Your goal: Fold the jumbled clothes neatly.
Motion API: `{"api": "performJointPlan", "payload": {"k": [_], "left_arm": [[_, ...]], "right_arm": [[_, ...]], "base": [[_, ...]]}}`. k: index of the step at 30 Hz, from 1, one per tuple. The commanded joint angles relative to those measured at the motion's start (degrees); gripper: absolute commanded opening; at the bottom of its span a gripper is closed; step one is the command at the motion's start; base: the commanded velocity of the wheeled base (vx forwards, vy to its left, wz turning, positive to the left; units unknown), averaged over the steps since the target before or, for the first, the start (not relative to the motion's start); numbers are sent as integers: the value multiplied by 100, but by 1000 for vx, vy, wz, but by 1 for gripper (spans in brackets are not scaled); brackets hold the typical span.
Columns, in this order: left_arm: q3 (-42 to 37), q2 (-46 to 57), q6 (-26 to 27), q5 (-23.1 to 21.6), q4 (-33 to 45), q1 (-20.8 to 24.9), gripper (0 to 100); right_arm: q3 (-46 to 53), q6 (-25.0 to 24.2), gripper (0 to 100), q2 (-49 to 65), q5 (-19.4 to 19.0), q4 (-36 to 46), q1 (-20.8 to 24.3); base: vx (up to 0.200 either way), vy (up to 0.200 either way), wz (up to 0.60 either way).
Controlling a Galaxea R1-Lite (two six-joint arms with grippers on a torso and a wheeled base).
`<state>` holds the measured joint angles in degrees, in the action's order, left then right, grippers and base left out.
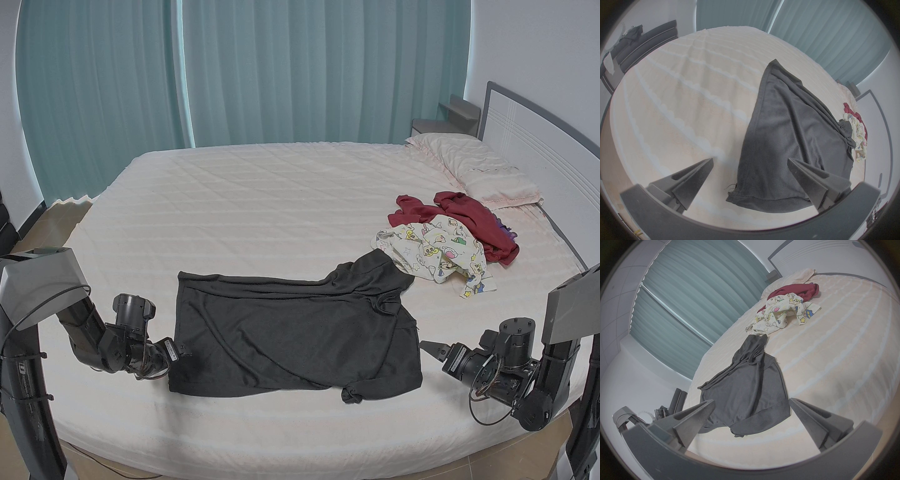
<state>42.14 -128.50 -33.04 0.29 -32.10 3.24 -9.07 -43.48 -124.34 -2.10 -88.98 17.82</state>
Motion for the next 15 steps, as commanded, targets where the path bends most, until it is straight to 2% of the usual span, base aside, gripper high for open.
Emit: {"api": "performJointPlan", "payload": {"k": [1, 5, 10, 11, 15], "left_arm": [[-233, -210, 17, -152, -297, 185, 100], [-294, -272, 148, -354, -570, 273, 100], [-382, -439, 307, -302, -860, 300, 100], [-453, -439, 315, -302, -930, 300, 0], [-593, -404, 236, -372, -1132, 291, 0]], "right_arm": [[-7, 7, 100, -213, -1, -58, 2], [-33, 7, 100, -345, -1, -67, 2], [-95, 15, 100, -398, -1, -58, 11], [-130, 15, 100, -415, -10, -58, 2], [-297, 86, 100, -723, -1, -58, 99]], "base": [[0, 0, 0], [0, 0, 0], [0, 0, 0], [0, 0, 0], [0, 0, 0]]}}
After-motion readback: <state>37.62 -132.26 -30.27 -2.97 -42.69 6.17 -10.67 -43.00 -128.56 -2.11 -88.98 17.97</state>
